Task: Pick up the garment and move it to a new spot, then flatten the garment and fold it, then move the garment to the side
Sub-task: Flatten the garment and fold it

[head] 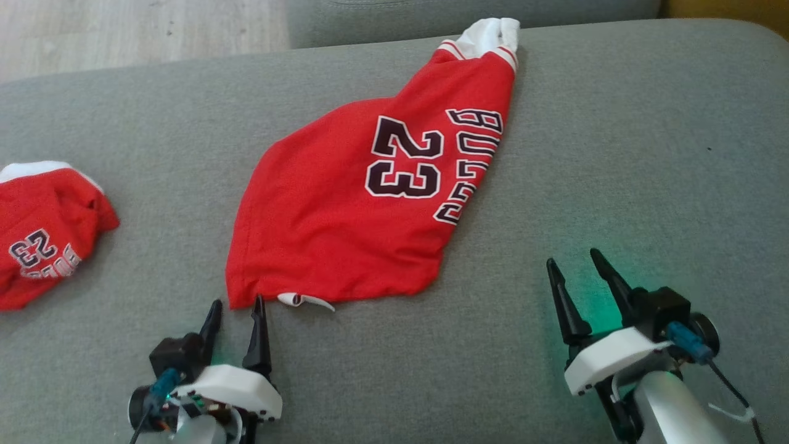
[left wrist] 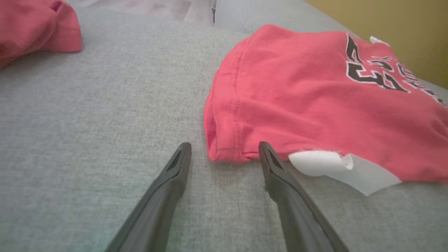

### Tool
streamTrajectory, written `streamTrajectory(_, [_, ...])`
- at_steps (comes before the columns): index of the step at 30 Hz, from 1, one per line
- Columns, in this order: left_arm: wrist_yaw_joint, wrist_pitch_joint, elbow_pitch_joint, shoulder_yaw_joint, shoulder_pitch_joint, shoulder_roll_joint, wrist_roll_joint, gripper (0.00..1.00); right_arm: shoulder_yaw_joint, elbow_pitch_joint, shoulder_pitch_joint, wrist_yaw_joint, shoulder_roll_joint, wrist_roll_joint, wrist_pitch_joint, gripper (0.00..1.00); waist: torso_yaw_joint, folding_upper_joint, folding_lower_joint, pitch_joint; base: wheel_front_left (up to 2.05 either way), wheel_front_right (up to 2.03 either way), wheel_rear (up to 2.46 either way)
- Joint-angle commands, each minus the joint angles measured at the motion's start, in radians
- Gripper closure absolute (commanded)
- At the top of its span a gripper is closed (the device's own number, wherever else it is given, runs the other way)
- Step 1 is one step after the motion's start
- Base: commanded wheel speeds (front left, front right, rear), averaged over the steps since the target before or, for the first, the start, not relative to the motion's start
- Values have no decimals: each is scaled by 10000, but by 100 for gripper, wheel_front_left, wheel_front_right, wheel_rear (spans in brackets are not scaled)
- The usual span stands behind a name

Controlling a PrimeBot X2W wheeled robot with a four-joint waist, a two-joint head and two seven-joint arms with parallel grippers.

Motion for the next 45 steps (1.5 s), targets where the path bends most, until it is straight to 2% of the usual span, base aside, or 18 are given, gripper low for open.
streamTrajectory(1, [-8, -95, -49, 351, -381, 64, -32, 0, 228, -334, -63, -7, 87, 48, -65, 0, -78, -1, -1, 22, 0, 0, 0])
streamTrajectory(3, [-57, -95, 183, 328, -476, 64, 11, 2, 241, -329, -64, -7, 97, 82, -65, 0, -149, -1, -1, 32, 0, 0, 0])
streamTrajectory(5, [-95, -95, 307, 314, -573, 64, 127, 60, 245, -312, -96, -7, 99, 125, -65, 0, -203, -1, -1, 35, 0, 0, 0])
streamTrajectory(6, [-132, -95, 339, 293, -613, 64, 175, 95, 244, -301, -113, -7, 96, 149, -65, 0, -227, -1, -1, 25, 0, 0, 0])
streamTrajectory(7, [-164, -95, 351, 273, -646, 64, 234, 100, 238, -284, -122, -7, 90, 172, -65, 0, -252, -1, -1, 5, 0, 0, 0])
streamTrajectory(13, [-424, -95, -181, 42, -887, 64, 757, 100, 145, -107, -61, -7, 149, 272, -65, 0, -460, -1, -1, -224, 0, 0, 0])
streamTrajectory(19, [-581, -95, -1235, -859, -1978, 267, 1298, 100, 129, 48, 78, -7, 274, 401, -65, 0, -695, -1, -1, -549, 0, 0, 0])
streamTrajectory(26, [-595, -95, -2473, -3272, -4536, 804, 903, 100, -22, 200, 343, -7, 414, 553, -65, 0, -1025, -1, -1, -838, 0, 0, 0])
streamTrajectory(31, [-596, -95, -2342, -4777, -6550, 715, 146, 100, -23, 267, 499, -7, 456, 583, -65, 0, -1208, -1, -1, -885, 0, 0, 0])
streamTrajectory(34, [-597, -95, -1922, -5341, -7799, 591, -103, 100, 182, 280, 490, -7, 465, 721, -65, 0, -1346, -1, -1, -849, 0, 0, 0])
streamTrajectory(38, [-570, -95, -1487, -5164, -9267, 365, -219, 100, 455, 215, 461, -7, 468, 1080, -65, 0, -1433, -1, -1, -803, 0, 0, 0])
streamTrajectory(41, [-285, -95, -1407, -4750, -9946, 232, -236, 100, 533, 207, 487, -7, 468, 1236, -65, 0, -1404, -1, -1, -804, 0, 0, 0])
streamTrajectory(45, [120, -95, -1367, -4182, -10021, 156, -344, 100, 447, 203, 481, -7, 469, 1344, -65, 0, -1201, -1, -1, -788, 0, 0, 0])
